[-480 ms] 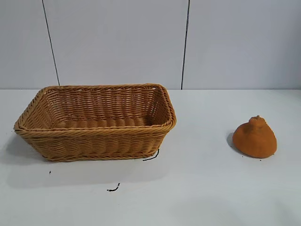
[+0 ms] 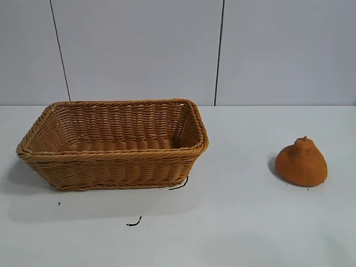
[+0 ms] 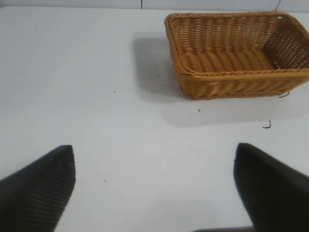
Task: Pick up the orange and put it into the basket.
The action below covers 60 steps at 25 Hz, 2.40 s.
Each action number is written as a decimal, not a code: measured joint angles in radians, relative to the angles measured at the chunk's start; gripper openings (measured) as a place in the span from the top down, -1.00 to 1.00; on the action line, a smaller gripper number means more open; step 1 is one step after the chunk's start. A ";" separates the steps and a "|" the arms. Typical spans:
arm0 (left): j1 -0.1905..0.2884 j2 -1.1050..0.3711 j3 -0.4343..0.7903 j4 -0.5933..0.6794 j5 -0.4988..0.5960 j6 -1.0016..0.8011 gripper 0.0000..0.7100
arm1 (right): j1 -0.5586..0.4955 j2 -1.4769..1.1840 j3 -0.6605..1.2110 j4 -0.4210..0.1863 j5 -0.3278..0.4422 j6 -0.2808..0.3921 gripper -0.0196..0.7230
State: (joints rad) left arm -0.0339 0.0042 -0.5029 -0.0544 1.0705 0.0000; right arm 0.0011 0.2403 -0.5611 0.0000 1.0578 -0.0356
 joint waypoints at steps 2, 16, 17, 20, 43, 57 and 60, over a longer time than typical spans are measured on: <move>0.000 0.000 0.000 0.000 -0.001 0.000 -0.80 | 0.000 0.138 -0.048 0.000 0.006 0.000 -0.76; 0.000 0.000 0.000 0.000 -0.001 0.000 -0.80 | 0.000 1.086 -0.584 0.022 0.014 0.025 -0.76; 0.000 0.000 0.000 0.000 -0.001 0.000 -0.80 | 0.000 1.148 -0.630 0.023 0.014 0.021 -0.76; 0.000 0.000 0.000 0.000 -0.001 0.000 -0.80 | 0.000 1.275 -0.719 0.038 0.012 0.014 -0.76; 0.000 0.000 0.000 0.000 -0.001 0.000 -0.80 | 0.060 1.864 -0.807 0.059 -0.229 0.022 -0.76; 0.000 0.000 0.000 0.000 -0.001 0.000 -0.80 | 0.060 1.773 -0.883 0.056 -0.185 0.022 0.70; 0.000 0.000 0.000 0.000 -0.001 0.000 -0.80 | 0.060 1.719 -0.974 0.056 -0.142 0.023 0.70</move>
State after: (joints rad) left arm -0.0339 0.0042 -0.5029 -0.0544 1.0694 0.0000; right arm 0.0613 1.9595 -1.5350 0.0560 0.9161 -0.0126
